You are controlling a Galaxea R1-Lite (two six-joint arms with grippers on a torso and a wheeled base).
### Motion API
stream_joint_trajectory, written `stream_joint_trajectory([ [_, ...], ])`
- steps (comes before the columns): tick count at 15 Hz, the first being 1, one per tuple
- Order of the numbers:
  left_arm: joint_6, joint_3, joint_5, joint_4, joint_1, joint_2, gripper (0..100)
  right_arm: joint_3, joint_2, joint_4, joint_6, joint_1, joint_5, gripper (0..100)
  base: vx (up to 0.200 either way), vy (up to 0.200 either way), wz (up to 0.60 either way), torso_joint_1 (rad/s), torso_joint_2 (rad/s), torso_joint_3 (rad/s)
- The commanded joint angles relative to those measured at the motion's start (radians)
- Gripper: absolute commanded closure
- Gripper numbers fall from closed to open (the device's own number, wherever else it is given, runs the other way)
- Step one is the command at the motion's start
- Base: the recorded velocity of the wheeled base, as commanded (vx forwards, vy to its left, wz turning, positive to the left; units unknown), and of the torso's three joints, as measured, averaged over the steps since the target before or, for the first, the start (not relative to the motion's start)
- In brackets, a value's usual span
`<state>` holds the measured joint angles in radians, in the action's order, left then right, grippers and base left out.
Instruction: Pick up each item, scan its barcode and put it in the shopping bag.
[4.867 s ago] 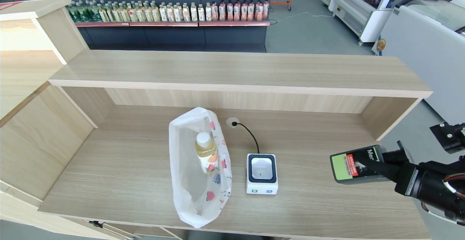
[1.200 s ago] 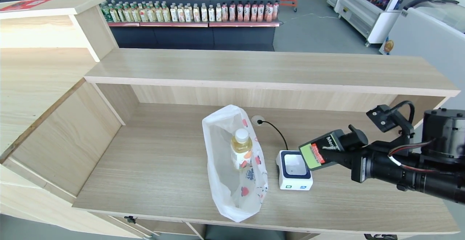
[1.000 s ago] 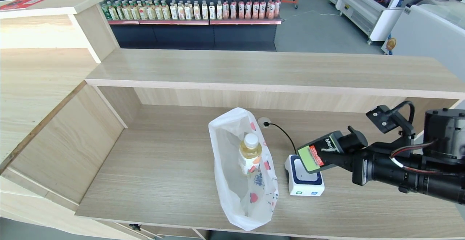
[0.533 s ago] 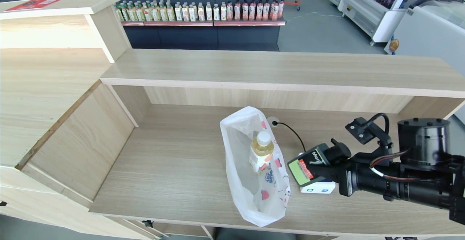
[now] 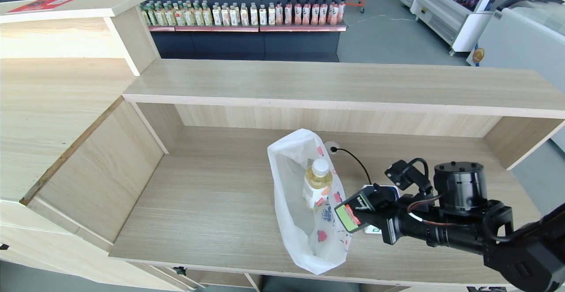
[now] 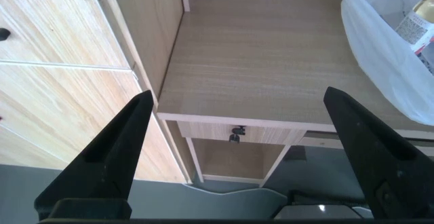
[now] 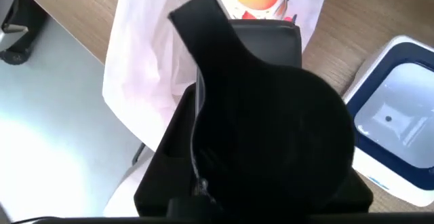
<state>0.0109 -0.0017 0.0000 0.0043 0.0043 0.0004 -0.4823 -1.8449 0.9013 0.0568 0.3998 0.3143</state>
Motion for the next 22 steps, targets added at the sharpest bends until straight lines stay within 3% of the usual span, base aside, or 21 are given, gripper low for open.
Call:
stream_joint_trajectory([
  [1, 0.000, 0.000, 0.000, 0.000, 0.000, 0.000, 0, -0.019, -0.132, 0.048, 0.009, 0.027, 0.002, 100, 0.000, 0.000, 0.00, 0.000, 0.00, 0.000],
  [4, 0.000, 0.000, 0.000, 0.000, 0.000, 0.000, 0, -0.058, -0.231, 0.137, 0.011, 0.073, 0.002, 100, 0.000, 0.000, 0.00, 0.000, 0.00, 0.000],
  [9, 0.000, 0.000, 0.000, 0.000, 0.000, 0.000, 0, -0.167, -0.339, 0.153, 0.034, 0.103, -0.012, 100, 0.000, 0.000, 0.00, 0.000, 0.00, 0.000],
  [16, 0.000, 0.000, 0.000, 0.000, 0.000, 0.000, 0, -0.180, -0.412, 0.211, 0.141, 0.114, -0.035, 100, 0.000, 0.000, 0.00, 0.000, 0.00, 0.000],
  [17, 0.000, 0.000, 0.000, 0.000, 0.000, 0.000, 0, -0.177, -0.412, 0.212, 0.141, 0.116, -0.035, 0, 0.000, 0.000, 0.00, 0.000, 0.00, 0.000],
  [20, 0.000, 0.000, 0.000, 0.000, 0.000, 0.000, 0, -0.168, -0.355, 0.202, 0.109, 0.116, -0.032, 0, 0.000, 0.000, 0.00, 0.000, 0.00, 0.000],
  [22, 0.000, 0.000, 0.000, -0.001, 0.000, 0.000, 0, -0.134, -0.249, 0.200, -0.032, 0.109, -0.032, 0, 0.000, 0.000, 0.00, 0.000, 0.00, 0.000],
])
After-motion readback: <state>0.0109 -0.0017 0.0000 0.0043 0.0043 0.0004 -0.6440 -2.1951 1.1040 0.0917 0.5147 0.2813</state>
